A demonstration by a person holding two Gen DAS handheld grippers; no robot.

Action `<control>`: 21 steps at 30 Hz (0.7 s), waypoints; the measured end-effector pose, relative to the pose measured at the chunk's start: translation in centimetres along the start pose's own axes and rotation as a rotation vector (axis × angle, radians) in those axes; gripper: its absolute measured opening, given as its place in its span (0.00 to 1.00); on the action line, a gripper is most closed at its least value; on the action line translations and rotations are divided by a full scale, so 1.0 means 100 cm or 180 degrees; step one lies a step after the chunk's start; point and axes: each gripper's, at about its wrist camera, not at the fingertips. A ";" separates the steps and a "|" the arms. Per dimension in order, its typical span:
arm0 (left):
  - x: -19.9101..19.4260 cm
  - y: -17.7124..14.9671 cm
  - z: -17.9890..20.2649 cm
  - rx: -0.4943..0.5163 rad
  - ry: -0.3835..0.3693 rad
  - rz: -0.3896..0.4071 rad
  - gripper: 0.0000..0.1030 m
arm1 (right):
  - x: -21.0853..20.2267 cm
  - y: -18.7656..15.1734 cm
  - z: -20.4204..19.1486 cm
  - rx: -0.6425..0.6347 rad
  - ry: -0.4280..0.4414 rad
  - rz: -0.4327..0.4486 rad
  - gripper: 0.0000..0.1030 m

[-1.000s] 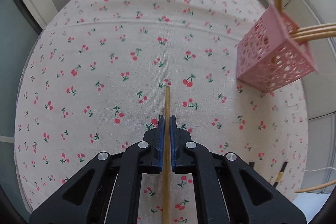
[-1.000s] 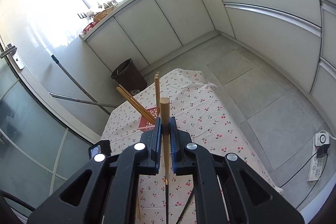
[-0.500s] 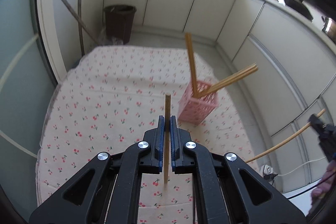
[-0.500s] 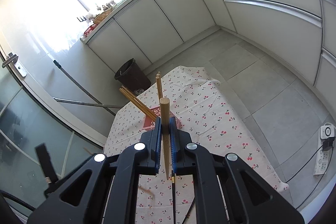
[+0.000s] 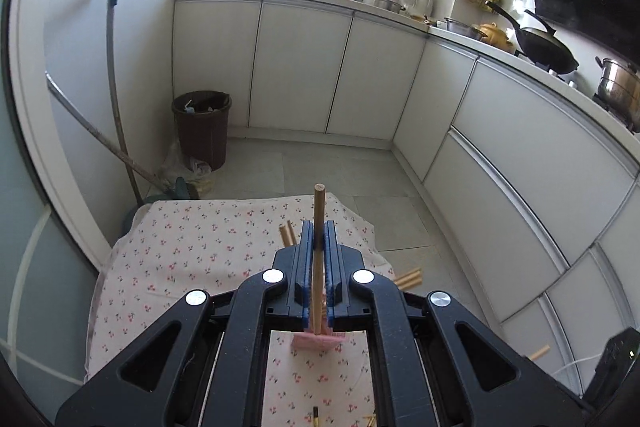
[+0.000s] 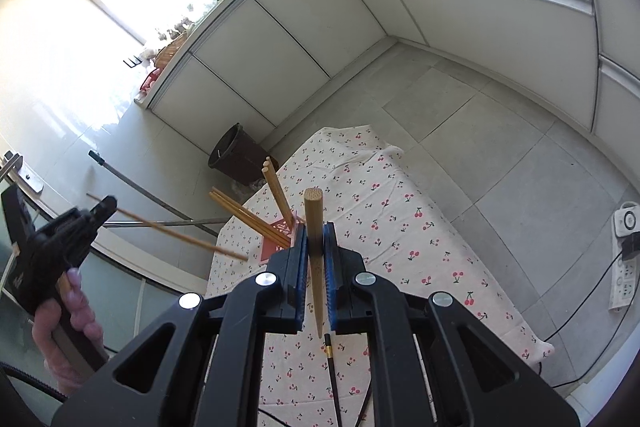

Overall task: Organize utensils
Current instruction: 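Lower the left gripper's stick into the pink holder and open it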

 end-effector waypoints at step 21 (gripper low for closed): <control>0.014 -0.091 -0.089 -0.0697 0.0168 -0.0405 0.23 | -0.030 0.041 -0.062 -0.0189 0.0271 0.0514 0.09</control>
Point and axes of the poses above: each gripper's, at about its wrist camera, not at the fingertips, and x roughly the way its jaws point, z to its right, y to its top, and after that the axes turned 14 degrees about -y, right-handed
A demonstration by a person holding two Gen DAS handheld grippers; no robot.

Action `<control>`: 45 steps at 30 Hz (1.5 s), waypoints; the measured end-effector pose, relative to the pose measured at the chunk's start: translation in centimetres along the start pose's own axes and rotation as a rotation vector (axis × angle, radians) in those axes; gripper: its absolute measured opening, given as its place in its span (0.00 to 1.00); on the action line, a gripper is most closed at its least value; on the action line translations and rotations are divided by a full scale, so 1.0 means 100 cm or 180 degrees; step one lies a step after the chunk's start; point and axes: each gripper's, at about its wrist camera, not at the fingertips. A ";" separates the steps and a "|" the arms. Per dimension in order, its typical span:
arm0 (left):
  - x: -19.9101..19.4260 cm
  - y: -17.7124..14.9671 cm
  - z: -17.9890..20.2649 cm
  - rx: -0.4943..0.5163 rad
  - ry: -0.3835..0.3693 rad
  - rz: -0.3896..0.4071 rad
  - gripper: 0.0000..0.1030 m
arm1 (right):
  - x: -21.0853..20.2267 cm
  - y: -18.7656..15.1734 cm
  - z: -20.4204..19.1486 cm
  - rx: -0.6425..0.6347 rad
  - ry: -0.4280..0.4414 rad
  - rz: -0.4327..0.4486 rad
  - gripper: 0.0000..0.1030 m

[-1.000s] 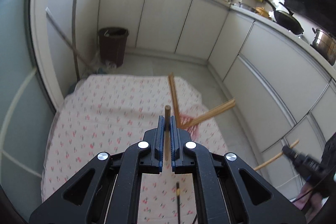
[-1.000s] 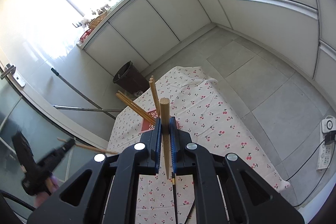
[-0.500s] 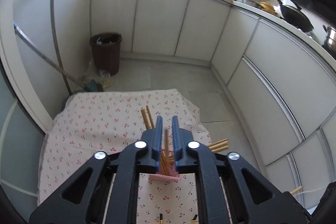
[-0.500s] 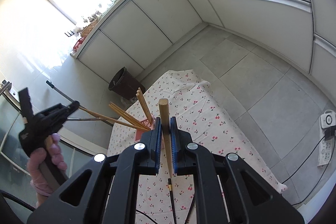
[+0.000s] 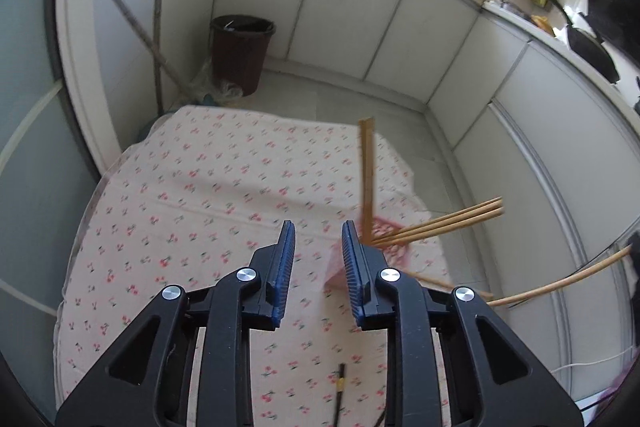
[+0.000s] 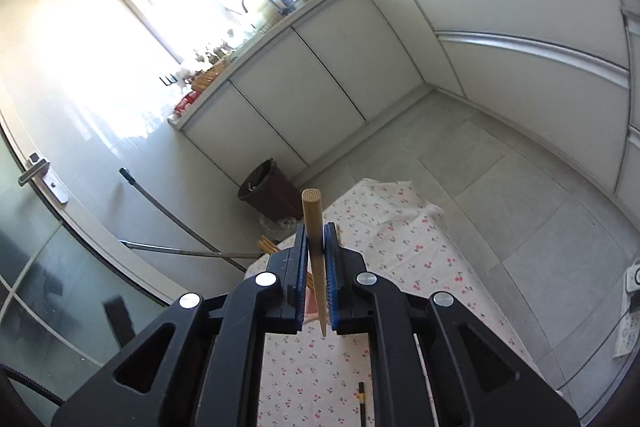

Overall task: Organize utensils
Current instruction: 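Lower the left gripper's stick into the pink holder and open it, then move both open grippers down toward the black chopsticks on the cloth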

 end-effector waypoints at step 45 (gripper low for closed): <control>0.053 -0.062 0.010 0.0128 0.0078 -0.0752 0.78 | 0.086 -0.096 0.008 -0.0739 -0.1067 -0.0699 0.79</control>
Point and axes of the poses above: each gripper's, at about its wrist camera, not at the fingertips, and x roughly the way its jaws point, z to its right, y to its top, and after that the axes turned 14 degrees about -y, right-handed
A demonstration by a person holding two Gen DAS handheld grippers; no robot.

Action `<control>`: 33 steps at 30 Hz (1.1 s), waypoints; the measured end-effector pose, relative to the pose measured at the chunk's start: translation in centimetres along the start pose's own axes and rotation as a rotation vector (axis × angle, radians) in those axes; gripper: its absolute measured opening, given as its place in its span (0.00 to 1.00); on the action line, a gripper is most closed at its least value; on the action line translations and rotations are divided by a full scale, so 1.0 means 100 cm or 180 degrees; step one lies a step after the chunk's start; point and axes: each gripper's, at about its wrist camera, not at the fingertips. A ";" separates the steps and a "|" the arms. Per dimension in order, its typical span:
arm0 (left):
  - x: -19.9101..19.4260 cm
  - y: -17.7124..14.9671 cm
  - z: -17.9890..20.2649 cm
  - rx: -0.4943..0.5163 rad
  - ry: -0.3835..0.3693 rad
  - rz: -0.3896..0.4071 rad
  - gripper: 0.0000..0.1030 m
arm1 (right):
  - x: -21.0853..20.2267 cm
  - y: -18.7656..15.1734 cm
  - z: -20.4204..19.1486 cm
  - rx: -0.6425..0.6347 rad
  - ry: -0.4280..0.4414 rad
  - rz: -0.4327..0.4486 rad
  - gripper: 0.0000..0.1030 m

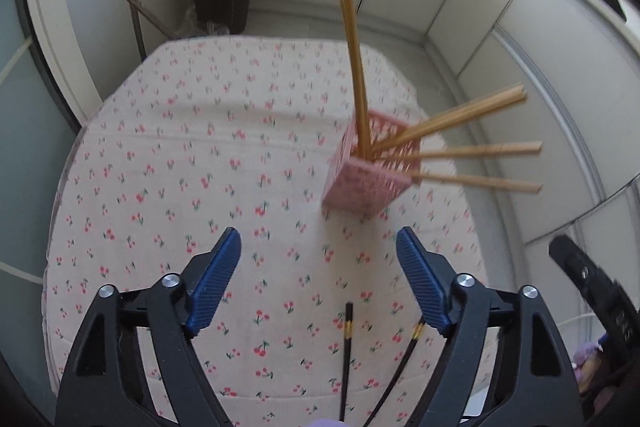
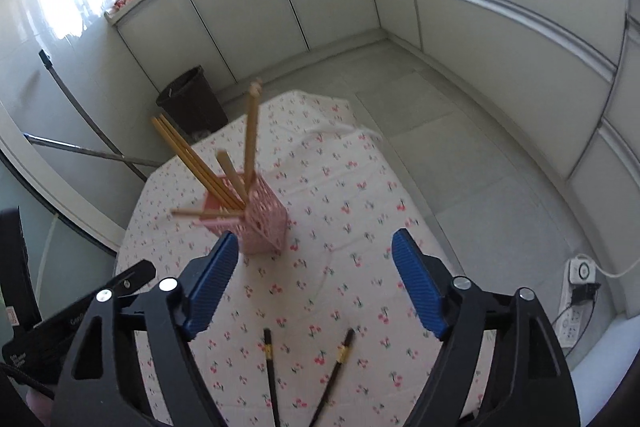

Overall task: Organize utensils
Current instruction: 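Move both open grippers down toward the black chopsticks on the cloth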

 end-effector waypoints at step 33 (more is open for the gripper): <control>0.121 -0.099 0.032 0.0445 0.0360 -0.1065 0.60 | 0.048 -0.125 0.079 0.0396 -0.0230 -0.1463 0.93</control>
Point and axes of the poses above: each gripper's, at about its wrist camera, not at the fingertips, and x roughly the way its jaws point, z to its right, y to its top, and after that the axes turned 14 degrees about -y, right-handed
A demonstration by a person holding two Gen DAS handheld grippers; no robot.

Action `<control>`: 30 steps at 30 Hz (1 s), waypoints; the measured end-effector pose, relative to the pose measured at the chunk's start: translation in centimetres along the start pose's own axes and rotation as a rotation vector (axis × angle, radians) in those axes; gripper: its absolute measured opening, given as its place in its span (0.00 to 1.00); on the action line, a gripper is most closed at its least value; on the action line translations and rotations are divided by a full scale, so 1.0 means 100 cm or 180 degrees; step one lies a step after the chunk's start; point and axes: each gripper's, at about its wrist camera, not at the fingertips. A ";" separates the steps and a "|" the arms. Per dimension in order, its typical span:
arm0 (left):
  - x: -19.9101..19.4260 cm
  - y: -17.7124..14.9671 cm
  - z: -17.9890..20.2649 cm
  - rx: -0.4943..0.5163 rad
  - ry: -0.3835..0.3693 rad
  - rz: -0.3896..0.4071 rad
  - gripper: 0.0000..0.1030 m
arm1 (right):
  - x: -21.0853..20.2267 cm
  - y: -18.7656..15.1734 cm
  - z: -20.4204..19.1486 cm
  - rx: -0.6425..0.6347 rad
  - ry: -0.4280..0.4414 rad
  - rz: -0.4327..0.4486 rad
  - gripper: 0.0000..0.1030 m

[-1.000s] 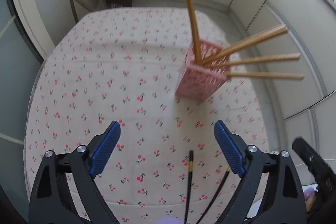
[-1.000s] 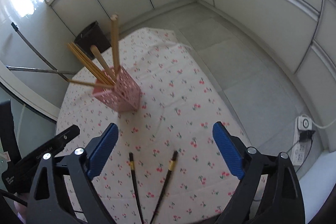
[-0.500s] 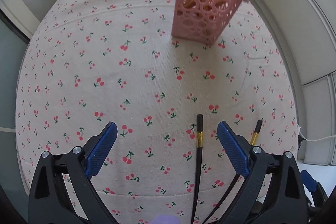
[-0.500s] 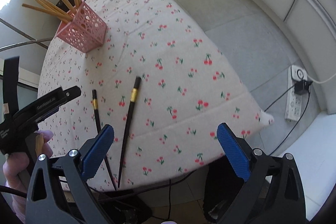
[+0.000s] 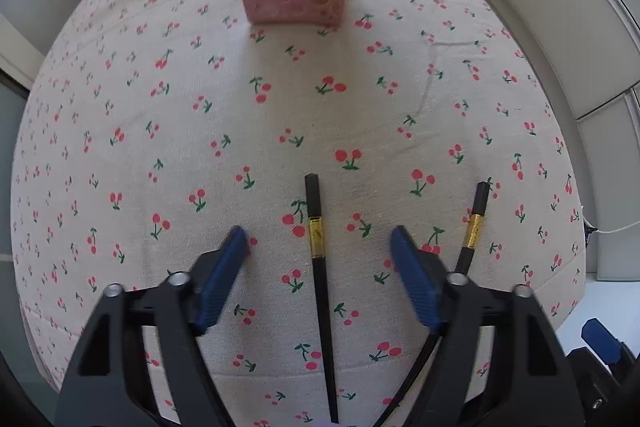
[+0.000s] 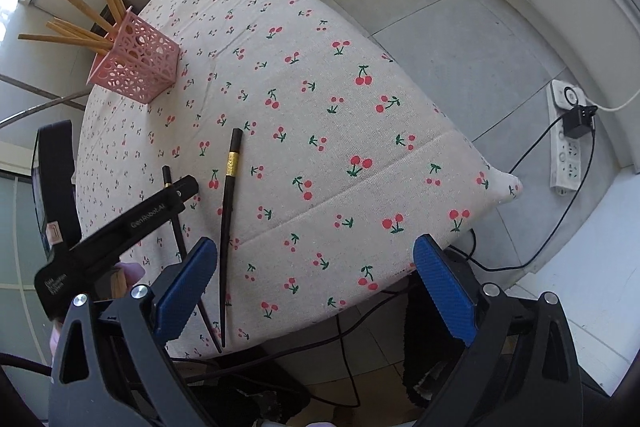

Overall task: Organize utensils
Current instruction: 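Move both open grippers down toward the black chopsticks on the cloth, then close the left gripper on one black chopstick while the right gripper grasps another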

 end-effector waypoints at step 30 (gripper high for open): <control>-0.081 -0.003 -0.048 0.0018 0.0037 0.0609 0.06 | 0.028 0.019 -0.056 0.0106 -0.0107 -0.0011 0.93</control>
Point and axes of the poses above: each gripper's, at about its wrist camera, not at the fingertips, and x roughly the way its jaws point, z to its right, y to its top, and after that the axes turned 14 degrees about -y, right-handed
